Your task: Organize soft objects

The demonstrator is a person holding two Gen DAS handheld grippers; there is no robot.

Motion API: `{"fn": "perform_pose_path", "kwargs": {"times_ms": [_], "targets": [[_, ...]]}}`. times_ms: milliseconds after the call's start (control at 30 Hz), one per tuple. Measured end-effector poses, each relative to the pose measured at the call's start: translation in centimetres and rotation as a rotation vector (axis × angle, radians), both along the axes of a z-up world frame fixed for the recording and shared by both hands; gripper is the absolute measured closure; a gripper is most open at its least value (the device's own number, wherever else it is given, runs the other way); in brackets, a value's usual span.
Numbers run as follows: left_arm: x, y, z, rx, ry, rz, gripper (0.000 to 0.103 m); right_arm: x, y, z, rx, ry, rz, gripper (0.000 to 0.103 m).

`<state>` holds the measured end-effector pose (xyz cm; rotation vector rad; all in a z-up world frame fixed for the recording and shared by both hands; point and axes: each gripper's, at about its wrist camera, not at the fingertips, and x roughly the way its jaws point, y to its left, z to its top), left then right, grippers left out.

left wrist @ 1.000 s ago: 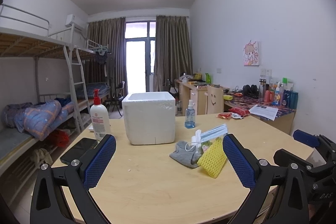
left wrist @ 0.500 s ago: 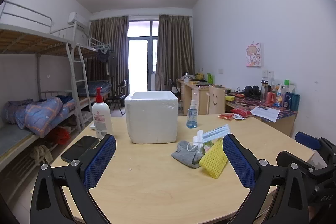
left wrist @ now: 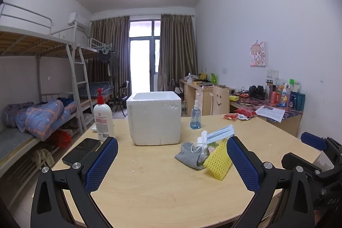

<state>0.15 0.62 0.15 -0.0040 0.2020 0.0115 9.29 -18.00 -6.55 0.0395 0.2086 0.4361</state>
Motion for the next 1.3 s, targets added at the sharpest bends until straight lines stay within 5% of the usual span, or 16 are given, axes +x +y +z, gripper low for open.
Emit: {"fn": "perform_pose_path", "kwargs": {"times_ms": [567, 1300], "targets": [[1.8, 0.7, -0.5, 0.012, 0.022, -0.007, 0.001, 1.4, 0.3, -0.1, -0.013, 0.034, -0.004, 0.000], [10.2, 1.1, -4.2, 0.017, 0.205, -0.080, 0.001, 8.8, 1.5, -3.5, -0.090, 0.215, 0.009, 0.000]]}}
